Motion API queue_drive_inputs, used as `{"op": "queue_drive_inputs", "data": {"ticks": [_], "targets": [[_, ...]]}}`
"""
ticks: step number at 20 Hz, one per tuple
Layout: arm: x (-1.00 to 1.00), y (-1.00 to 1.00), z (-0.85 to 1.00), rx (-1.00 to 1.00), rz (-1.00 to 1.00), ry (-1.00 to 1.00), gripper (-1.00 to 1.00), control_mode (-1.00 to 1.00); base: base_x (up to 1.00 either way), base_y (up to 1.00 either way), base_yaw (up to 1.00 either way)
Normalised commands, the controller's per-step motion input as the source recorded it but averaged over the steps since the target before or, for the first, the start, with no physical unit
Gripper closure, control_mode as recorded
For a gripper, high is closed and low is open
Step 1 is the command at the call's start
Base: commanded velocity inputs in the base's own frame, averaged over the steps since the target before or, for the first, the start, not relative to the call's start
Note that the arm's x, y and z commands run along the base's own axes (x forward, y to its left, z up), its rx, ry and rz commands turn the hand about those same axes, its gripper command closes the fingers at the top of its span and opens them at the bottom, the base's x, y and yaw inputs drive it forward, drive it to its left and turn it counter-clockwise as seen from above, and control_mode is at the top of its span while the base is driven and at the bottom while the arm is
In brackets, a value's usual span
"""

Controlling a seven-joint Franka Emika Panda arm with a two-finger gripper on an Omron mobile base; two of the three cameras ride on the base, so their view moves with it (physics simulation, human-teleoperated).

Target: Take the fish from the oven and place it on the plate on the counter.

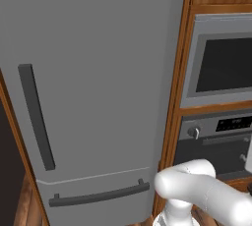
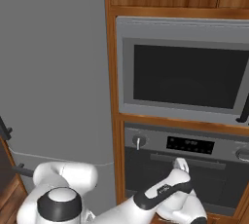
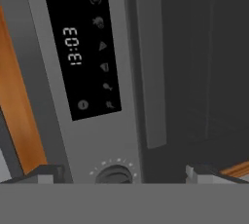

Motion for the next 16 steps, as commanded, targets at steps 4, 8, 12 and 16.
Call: {"op": "queue_drive_inputs", "data": {"ticks": [4, 8, 12, 16], "targets": [[0.35, 0.06, -0.01, 0.0, -0.01, 0.0, -1.0, -1.0, 0.0, 0.0, 0.0], [0.3, 0.06, -0.03, 0.0, -0.01, 0.0, -1.0, -1.0, 0.0, 0.0, 0.0], [0.18, 0.14, -0.21, 0.0, 0.0, 0.0, -1.0, -1.0, 0.0, 0.0, 0.0], [0.15, 0.1, -0.18, 0.0, -0.02, -0.03, -1.0, -1.0, 0.0, 0.0, 0.0]]}}
